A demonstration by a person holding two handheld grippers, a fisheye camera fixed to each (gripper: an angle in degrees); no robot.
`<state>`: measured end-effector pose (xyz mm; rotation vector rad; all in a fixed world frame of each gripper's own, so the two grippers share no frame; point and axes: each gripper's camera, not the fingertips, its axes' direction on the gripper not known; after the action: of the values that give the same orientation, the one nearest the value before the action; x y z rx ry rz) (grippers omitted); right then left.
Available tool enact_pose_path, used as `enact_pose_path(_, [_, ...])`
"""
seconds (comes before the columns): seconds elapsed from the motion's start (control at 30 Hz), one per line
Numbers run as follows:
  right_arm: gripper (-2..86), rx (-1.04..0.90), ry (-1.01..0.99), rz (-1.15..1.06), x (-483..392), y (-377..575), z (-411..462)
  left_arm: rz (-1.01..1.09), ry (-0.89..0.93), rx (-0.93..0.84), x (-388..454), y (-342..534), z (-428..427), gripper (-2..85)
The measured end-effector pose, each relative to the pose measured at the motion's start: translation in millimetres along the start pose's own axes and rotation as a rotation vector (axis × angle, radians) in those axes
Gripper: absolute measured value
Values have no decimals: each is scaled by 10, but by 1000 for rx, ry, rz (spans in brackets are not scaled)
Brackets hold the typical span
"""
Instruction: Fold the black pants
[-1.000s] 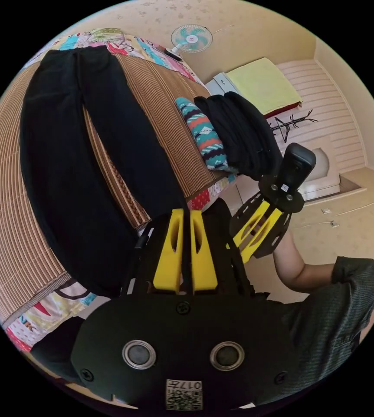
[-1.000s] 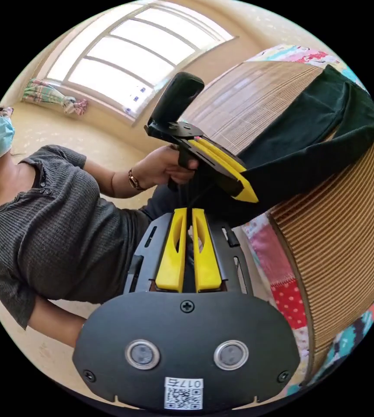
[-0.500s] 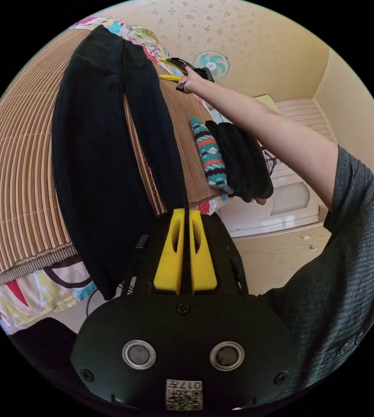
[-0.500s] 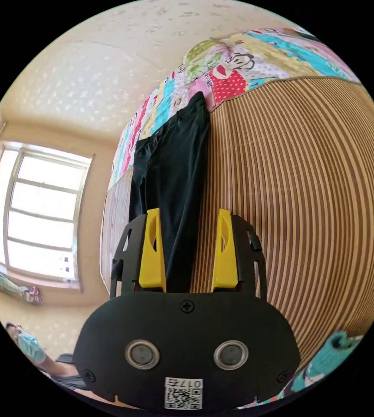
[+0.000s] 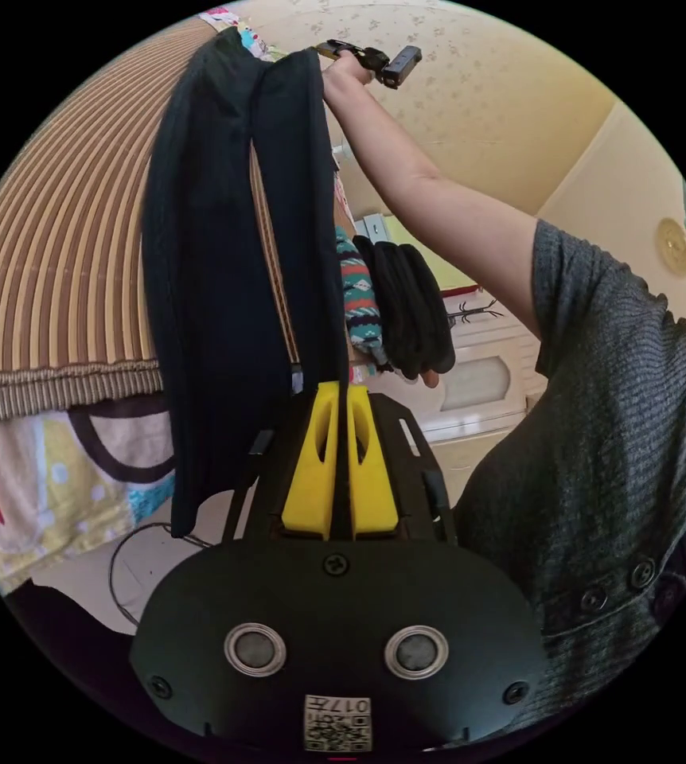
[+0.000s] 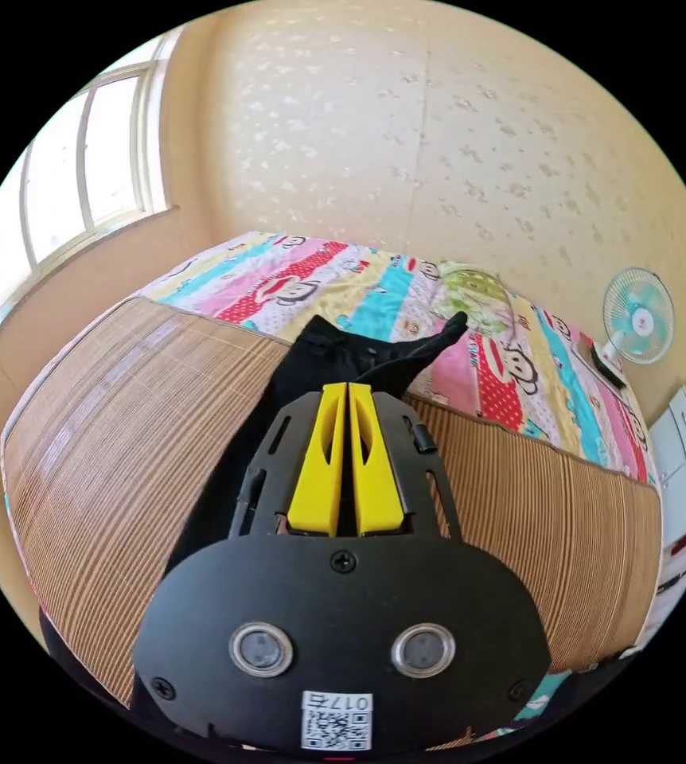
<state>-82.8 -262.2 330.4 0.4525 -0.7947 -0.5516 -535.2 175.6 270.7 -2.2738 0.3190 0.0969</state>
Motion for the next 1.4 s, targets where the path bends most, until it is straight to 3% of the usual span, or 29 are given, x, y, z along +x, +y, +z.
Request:
enact_pose_path(0.17, [6,-155,-330,46,-198,-18,738,-89,-140,59,-86,76,-424,-9])
enact_pose_path(0.3, [10,-75,-576,163,37,439,403,-119,-112,63,-188,54,-496,-9])
enact_pose_path(0.37, [11,-72,-608,94,34,803,38,-99,-121,55,-193,19,-539,-9])
enact_pose_path(0.53, [20,-258,-422,-3,-9,2276,-927,-55,-161,31,-123,-59,-639,-8])
enact_pose_path(0.67, [53,-426,-448,151,-47,3481,-1434,-24,-234,20,-19,-131,-684,-8])
enact_pose_path(0.8, [73,-437,-514,290,-140,4100,-1709,-61,-221,-4,-23,-233,-749,-8])
enact_pose_path(0.9, [64,-456,-611,297,-204,4243,-1678,-100,-72,-8,-8,-393,-803,-8])
enact_pose_path(0.93, [61,-450,-623,300,-206,4255,-1684,-139,103,28,-58,-452,-826,-8])
enact_pose_path(0.97, [49,-390,-664,302,-187,4259,-1769,-164,255,68,-84,-500,-844,-9])
enact_pose_path(1.03, [36,-242,-762,338,-98,4237,-1997,-104,321,79,76,-574,-907,-9])
enact_pose_path(1.17, [21,1,-852,381,36,4300,-2474,65,139,195,563,-274,-1275,-9])
enact_pose_path(1.4, [17,-361,-743,390,-145,4738,-1796,-230,-165,141,-413,514,-839,-7])
